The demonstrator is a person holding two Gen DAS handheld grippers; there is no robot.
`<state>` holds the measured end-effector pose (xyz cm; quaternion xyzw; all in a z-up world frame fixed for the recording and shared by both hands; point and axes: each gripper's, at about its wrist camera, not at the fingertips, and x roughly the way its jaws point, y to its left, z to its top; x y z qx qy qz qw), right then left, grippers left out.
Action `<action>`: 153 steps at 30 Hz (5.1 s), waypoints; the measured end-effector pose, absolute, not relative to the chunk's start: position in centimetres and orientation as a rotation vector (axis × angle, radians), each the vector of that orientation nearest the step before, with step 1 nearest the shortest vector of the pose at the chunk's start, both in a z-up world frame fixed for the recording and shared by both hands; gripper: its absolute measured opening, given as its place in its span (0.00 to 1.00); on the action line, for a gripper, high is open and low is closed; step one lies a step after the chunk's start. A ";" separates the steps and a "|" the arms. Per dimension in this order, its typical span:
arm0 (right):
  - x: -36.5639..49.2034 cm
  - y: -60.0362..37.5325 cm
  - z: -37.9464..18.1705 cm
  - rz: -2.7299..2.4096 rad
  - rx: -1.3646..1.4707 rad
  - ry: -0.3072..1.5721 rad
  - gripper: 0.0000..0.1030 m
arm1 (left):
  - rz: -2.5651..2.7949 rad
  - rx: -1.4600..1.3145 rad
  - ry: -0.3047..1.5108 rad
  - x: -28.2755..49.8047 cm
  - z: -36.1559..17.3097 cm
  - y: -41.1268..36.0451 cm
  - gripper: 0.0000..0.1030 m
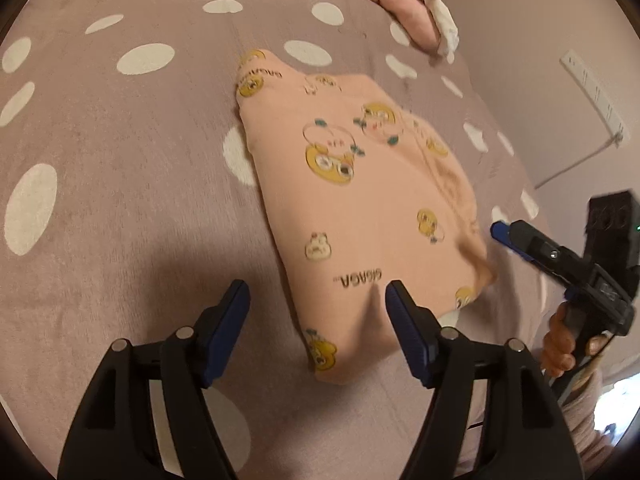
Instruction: Fold small clothes
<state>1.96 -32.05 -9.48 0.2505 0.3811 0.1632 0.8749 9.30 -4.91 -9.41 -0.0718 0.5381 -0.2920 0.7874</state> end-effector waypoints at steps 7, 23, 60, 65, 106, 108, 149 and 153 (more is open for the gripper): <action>3.4 -33.9 -11.4 0.270 0.652 0.839 0.50 | -0.621 -0.190 1.163 10.8 -9.4 -5.0 0.69; 8.5 -30.8 -13.1 0.322 0.581 0.942 0.50 | -0.676 -0.179 1.173 13.3 -10.7 -7.8 0.67; 9.0 -22.5 -5.6 0.372 0.255 0.732 0.26 | -0.624 -0.235 1.009 12.6 -5.9 -2.8 0.34; 10.4 -20.3 -5.5 0.403 0.244 0.724 0.26 | -0.582 -0.240 0.994 13.3 -5.7 -0.8 0.34; 17.7 -19.1 -11.8 0.371 0.432 0.950 0.38 | -0.401 -0.228 1.097 19.2 -10.4 5.0 0.54; 17.5 -19.9 -11.9 0.351 0.462 0.952 0.43 | -0.389 -0.219 1.099 18.9 -10.4 5.2 0.58; 5.0 -17.0 -2.5 0.234 0.014 0.747 0.95 | -0.228 -0.111 0.939 6.1 -1.7 5.6 0.99; 3.8 -16.4 -0.9 0.212 -0.006 0.724 0.99 | -0.165 -0.097 0.923 5.0 -0.4 6.1 0.99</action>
